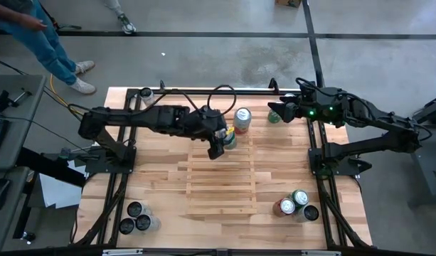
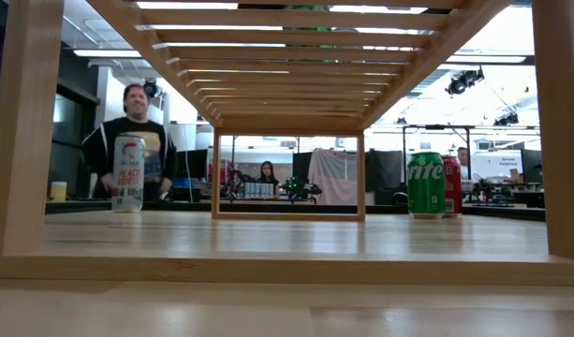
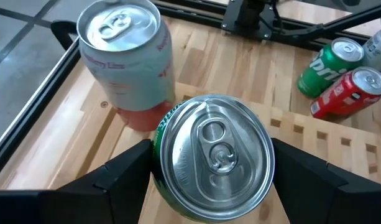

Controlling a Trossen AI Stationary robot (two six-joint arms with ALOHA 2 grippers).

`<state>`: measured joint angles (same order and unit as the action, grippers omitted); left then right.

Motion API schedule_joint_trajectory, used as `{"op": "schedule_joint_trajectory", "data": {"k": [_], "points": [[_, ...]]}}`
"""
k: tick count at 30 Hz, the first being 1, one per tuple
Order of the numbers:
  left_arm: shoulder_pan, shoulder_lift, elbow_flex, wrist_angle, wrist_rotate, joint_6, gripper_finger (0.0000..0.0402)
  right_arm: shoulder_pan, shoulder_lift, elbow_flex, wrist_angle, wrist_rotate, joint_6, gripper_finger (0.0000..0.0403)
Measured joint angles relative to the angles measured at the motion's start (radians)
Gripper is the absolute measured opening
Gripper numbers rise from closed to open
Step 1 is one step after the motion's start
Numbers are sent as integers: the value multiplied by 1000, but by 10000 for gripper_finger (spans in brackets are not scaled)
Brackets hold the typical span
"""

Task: Place canned beverage on shelf
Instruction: Put the top left green soda can on the shelf

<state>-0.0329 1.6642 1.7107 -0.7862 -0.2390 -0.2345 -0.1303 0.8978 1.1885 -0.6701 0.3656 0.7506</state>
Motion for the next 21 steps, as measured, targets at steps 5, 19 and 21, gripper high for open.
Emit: {"op": "schedule_joint_trajectory", "data": {"k": [5,19,21], "points": [[14,0,0,0,10,3,286,0,0,0,0,0,0,394],[22,-5,0,45,51,4,357,0,0,0,0,1,0,394],[22,-15,0,41,54,3,357,0,0,0,0,1,0,394]]}}
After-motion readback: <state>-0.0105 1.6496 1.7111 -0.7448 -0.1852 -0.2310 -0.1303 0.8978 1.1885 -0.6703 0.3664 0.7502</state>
